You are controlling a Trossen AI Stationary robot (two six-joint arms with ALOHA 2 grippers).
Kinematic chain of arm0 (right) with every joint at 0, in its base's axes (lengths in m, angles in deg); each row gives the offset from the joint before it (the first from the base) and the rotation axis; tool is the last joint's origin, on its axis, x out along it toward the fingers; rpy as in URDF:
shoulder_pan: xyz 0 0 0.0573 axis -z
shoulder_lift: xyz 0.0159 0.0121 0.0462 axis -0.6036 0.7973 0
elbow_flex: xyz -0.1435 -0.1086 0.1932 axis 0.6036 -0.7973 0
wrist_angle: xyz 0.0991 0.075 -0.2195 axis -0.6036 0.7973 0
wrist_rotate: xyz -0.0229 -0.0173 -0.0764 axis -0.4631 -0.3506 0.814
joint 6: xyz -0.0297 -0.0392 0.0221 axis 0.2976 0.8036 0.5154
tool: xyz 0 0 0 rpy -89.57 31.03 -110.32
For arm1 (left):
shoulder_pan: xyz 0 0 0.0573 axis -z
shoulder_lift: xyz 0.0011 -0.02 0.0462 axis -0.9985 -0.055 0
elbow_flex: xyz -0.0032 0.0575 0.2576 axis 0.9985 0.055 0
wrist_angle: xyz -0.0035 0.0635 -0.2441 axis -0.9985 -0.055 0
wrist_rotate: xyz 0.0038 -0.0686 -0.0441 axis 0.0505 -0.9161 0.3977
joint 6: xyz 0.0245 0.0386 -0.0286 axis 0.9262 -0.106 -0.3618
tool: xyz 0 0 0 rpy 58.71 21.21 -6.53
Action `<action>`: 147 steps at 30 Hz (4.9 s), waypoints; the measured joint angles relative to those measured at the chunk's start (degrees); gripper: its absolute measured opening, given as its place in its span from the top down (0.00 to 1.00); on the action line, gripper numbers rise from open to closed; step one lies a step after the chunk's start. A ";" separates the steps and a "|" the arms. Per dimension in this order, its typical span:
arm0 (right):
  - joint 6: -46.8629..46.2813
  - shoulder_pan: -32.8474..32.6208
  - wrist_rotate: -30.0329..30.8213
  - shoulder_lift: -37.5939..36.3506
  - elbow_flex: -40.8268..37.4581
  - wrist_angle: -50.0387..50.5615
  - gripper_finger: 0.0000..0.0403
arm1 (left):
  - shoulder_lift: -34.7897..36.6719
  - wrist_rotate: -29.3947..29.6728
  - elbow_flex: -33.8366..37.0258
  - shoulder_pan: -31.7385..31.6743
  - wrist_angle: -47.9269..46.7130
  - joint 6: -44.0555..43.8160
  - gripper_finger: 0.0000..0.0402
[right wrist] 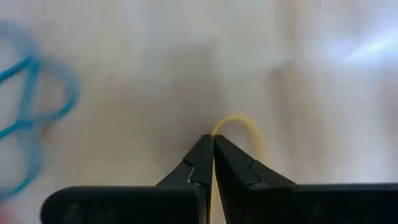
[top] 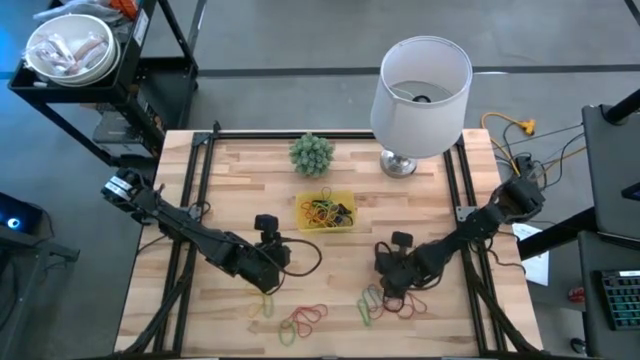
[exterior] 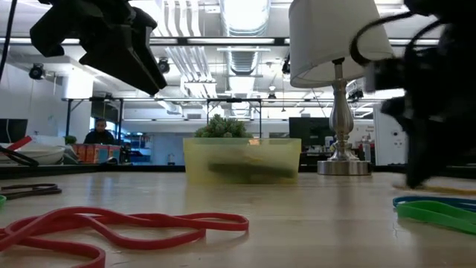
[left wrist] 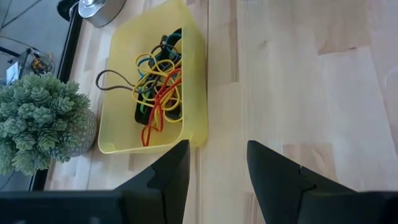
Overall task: Pick and place rubber bands into bin
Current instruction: Put the yellow rubber band into the yellow bin, then put the purple rubber band into the yellow bin
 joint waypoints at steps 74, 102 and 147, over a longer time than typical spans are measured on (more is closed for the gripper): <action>44.13 16.79 54.17 14.88 27.04 -7.82 0.98 | 9.33 1.49 8.61 4.37 -1.66 -11.82 0.64; 50.75 20.58 27.14 14.88 24.99 -10.77 0.98 | 9.31 1.46 9.14 4.33 -1.66 -11.80 0.64; 37.82 -6.49 18.32 -1.54 25.96 2.62 0.83 | 8.75 -26.43 21.90 2.78 -3.96 -26.88 0.64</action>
